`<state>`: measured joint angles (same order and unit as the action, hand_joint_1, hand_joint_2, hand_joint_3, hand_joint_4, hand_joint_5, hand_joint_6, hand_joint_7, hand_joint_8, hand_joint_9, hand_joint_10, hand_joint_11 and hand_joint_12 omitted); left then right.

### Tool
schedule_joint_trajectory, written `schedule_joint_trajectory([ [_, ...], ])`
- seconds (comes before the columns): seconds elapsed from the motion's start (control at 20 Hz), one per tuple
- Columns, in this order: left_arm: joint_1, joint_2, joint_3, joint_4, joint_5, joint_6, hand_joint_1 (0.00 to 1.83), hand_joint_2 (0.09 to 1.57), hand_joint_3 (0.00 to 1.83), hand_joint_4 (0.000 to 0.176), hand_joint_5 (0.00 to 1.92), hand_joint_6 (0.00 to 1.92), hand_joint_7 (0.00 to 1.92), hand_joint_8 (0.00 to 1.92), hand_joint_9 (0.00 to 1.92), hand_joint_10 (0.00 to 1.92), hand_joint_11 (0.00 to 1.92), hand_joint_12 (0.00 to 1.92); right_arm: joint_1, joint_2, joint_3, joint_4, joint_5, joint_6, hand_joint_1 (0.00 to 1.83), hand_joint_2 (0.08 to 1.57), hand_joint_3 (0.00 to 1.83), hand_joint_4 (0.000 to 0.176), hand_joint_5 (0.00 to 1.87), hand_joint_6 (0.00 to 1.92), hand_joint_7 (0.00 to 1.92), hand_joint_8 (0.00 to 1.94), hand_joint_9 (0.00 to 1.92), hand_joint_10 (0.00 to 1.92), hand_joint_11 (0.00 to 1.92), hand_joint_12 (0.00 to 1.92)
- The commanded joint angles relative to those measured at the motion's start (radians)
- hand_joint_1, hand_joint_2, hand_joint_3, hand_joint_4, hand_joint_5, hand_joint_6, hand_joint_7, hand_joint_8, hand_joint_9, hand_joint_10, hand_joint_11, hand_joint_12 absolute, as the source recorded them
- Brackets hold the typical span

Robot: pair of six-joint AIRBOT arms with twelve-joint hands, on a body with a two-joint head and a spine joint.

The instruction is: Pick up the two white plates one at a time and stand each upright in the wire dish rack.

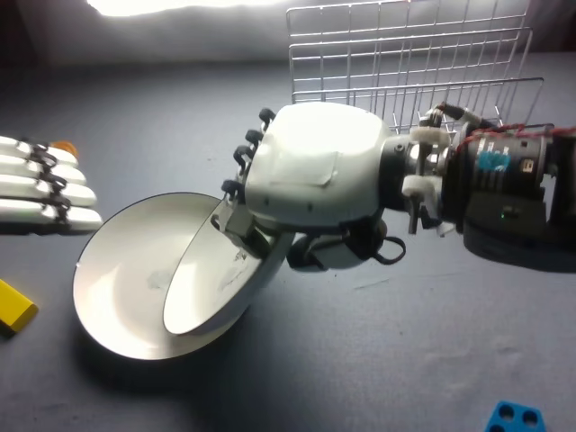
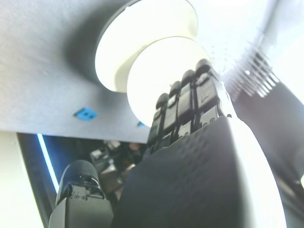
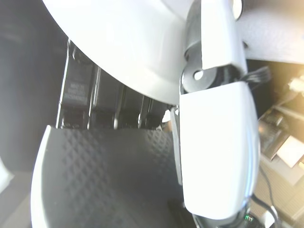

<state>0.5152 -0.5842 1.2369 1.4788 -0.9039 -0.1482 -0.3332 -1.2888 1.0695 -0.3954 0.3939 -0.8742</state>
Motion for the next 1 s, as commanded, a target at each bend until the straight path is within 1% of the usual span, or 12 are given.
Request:
schedule_joint_trajectory([
  [0.0,-0.013,0.020,0.002,-0.063,-0.025,-0.008,0.00,1.02,0.00,0.000,0.00,0.00,0.00,0.00,0.00,0.00,0.00,0.00,0.021,0.009,-0.009,0.016,0.119,0.013,1.38,1.10,0.00,0.000,0.93,1.06,0.99,0.89,0.96,1.09,0.79,1.02],
  [0.1,-0.023,0.036,0.006,-0.063,-0.029,-0.011,0.00,1.02,0.00,0.000,0.00,0.00,0.00,0.00,0.00,0.00,0.00,0.00,0.034,0.024,-0.017,0.016,0.110,0.053,1.37,1.12,0.00,0.000,0.91,1.11,0.97,0.93,0.93,1.13,0.77,1.03],
  [0.2,-0.033,0.045,0.012,-0.063,-0.029,-0.020,0.00,1.02,0.00,0.000,0.00,0.00,0.00,0.00,0.00,0.00,0.00,0.00,0.046,0.038,-0.021,0.016,0.105,0.094,1.37,1.12,0.00,0.000,0.90,1.11,0.98,0.90,0.92,1.16,0.76,1.03],
  [0.35,-0.046,0.055,0.016,-0.062,-0.031,-0.035,0.00,1.04,0.01,0.000,0.00,0.00,0.00,0.00,0.00,0.00,0.00,0.00,0.067,0.064,-0.034,0.016,0.103,0.177,1.37,1.11,0.00,0.000,0.91,1.09,1.00,0.88,0.94,1.13,0.77,1.02],
  [0.6,-0.065,0.051,0.035,-0.039,-0.038,-0.046,0.00,1.05,0.01,0.000,0.00,0.00,0.00,0.00,0.00,0.00,0.00,0.00,0.111,0.103,-0.069,0.015,0.103,0.288,1.37,1.13,0.00,0.000,0.88,1.14,0.99,0.94,0.89,1.17,0.76,1.03],
  [0.75,-0.074,0.053,0.027,-0.025,-0.039,-0.053,0.00,1.04,0.01,0.000,0.00,0.00,0.00,0.00,0.00,0.00,0.00,0.00,0.138,0.125,-0.093,0.015,0.102,0.340,1.37,1.12,0.00,0.000,0.88,1.13,0.98,0.93,0.91,1.16,0.77,1.03],
  [0.8,-0.077,0.054,0.023,-0.019,-0.039,-0.054,0.00,1.04,0.00,0.000,0.01,0.00,0.00,0.00,0.00,0.00,0.00,0.00,0.149,0.131,-0.099,0.015,0.093,0.366,1.37,1.13,0.00,0.000,0.88,1.15,0.97,0.94,0.89,1.17,0.78,1.03],
  [0.85,-0.081,0.053,0.021,-0.015,-0.039,-0.055,0.00,1.04,0.00,0.000,0.01,0.00,0.00,0.00,0.00,0.00,0.00,0.00,0.163,0.134,-0.101,0.015,0.067,0.395,1.37,1.12,0.00,0.000,0.90,1.12,1.00,0.91,0.90,1.15,0.79,1.02],
  [0.9,-0.086,0.051,0.023,-0.014,-0.039,-0.055,0.00,1.04,0.00,0.000,0.01,0.00,0.00,0.00,0.00,0.00,0.00,0.00,0.183,0.135,-0.101,0.015,0.025,0.447,1.37,1.11,0.00,0.000,0.91,1.10,1.01,0.89,0.91,1.13,0.81,1.01],
  [0.95,-0.089,0.050,0.025,-0.014,-0.039,-0.056,0.00,1.04,0.00,0.000,0.01,0.00,0.00,0.00,0.00,0.00,0.00,0.00,0.193,0.137,-0.101,0.015,0.016,0.481,1.38,1.11,0.00,0.000,0.91,1.09,1.01,0.89,0.92,1.12,0.81,1.00],
])
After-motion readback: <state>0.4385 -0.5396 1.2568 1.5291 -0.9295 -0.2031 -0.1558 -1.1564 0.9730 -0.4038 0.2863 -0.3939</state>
